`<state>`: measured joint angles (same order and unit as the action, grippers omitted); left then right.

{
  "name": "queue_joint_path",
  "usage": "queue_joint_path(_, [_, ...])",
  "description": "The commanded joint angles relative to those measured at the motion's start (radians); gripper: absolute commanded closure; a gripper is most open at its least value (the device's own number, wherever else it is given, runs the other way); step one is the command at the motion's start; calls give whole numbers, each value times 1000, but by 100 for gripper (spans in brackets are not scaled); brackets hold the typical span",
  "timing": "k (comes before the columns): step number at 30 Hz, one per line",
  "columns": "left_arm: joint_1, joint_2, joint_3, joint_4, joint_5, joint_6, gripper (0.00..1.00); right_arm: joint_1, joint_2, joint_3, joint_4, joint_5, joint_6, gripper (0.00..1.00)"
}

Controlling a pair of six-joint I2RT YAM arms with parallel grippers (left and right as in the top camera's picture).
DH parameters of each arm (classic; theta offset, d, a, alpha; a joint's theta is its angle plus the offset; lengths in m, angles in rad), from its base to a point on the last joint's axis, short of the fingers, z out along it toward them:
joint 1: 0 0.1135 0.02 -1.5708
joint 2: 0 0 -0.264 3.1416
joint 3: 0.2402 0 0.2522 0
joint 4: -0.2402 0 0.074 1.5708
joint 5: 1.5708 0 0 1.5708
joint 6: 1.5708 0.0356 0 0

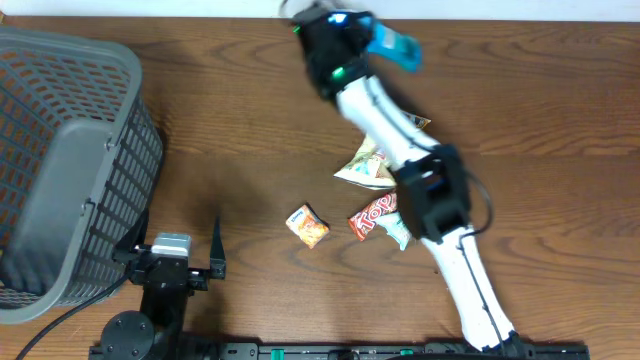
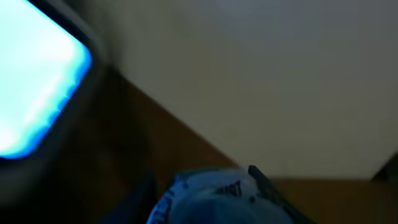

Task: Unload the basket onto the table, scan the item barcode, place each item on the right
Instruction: 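Carry the teal bottle to the right edge and set it down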

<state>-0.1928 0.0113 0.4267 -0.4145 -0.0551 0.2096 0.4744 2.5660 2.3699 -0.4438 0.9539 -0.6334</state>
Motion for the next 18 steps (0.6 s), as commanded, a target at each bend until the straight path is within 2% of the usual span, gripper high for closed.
queue_joint_path(1, [-3, 0, 2, 3, 2, -5, 0, -140, -157, 35, -115, 67, 215, 99])
queue_joint_path(5, [-3, 0, 2, 3, 2, -5, 0, -274, -167, 35, -288, 48, 340, 99])
queue_joint_path(9, [-3, 0, 2, 3, 2, -5, 0, -433, -164, 8, -403, -63, 402, 99])
queue_joint_path(12, [-3, 0, 2, 3, 2, -5, 0, -545, -163, -45, -416, -132, 402, 99])
queue_joint_path(18, [-3, 0, 2, 3, 2, -5, 0, -758, -162, -218, -372, -134, 425, 99])
